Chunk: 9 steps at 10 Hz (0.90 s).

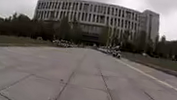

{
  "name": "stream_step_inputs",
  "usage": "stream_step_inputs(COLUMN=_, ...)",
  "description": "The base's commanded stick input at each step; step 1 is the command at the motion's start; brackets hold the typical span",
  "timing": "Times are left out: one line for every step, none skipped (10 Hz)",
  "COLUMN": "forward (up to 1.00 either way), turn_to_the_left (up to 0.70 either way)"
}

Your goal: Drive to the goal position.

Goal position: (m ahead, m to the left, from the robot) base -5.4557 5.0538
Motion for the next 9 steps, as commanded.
stream_step_inputs(forward=1.0, turn_to_the_left=-0.02)
stream_step_inputs(forward=1.0, turn_to_the_left=-0.02)
stream_step_inputs(forward=1.0, turn_to_the_left=-0.02)
stream_step_inputs(forward=1.0, turn_to_the_left=-0.02)
stream_step_inputs(forward=1.0, turn_to_the_left=-0.02)
stream_step_inputs(forward=1.0, turn_to_the_left=-0.02)
stream_step_inputs(forward=1.0, turn_to_the_left=-0.02)
stream_step_inputs(forward=1.0, turn_to_the_left=-0.02)
stream_step_inputs(forward=1.0, turn_to_the_left=-0.02)
